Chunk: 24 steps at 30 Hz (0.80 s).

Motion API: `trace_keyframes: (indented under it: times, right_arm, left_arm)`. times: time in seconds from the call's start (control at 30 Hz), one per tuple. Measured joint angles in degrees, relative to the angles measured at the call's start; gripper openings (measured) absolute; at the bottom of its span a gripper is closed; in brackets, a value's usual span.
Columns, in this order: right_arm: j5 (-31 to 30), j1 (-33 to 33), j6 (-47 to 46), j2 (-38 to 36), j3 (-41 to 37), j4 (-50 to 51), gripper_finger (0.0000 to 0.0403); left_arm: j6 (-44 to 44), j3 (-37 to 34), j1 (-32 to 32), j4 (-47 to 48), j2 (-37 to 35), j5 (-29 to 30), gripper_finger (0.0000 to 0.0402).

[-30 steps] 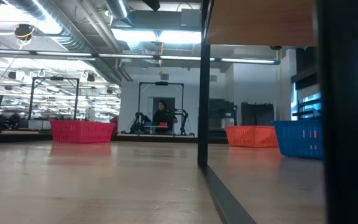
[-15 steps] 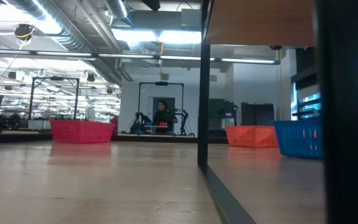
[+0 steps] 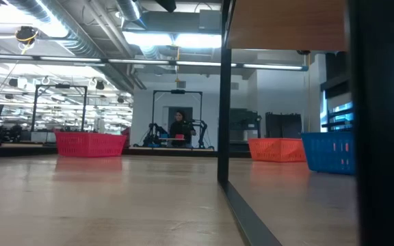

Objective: Stack baskets on shelf by color
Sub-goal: Stack the top blue basket on top of the blue basket on the shelf

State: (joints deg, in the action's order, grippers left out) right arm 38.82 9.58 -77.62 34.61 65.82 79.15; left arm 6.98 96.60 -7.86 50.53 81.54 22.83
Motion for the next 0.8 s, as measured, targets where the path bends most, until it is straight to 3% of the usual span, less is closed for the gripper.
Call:
trace_keyframes:
  times: [0.33, 0.6, 0.8]
  right_arm:
    - [2.8, 0.1, -7.9, 0.2, 0.0, -1.5, 0.0]
    - [-4.8, 0.7, -9.1, 4.1, 0.0, -26.9, 0.0]
    - [-6.2, 7.2, -9.1, 12.2, 0.0, -32.8, 0.0]
  left_arm:
    - [-4.1, 0.0, 0.0, 0.0, 0.0, 0.0, 0.0051]
    - [-6.1, 0.0, 0.0, 0.1, 0.0, 0.0, 0.0051]
    - [-9.3, 0.0, 0.0, 1.3, 0.0, 0.0, 0.0051]
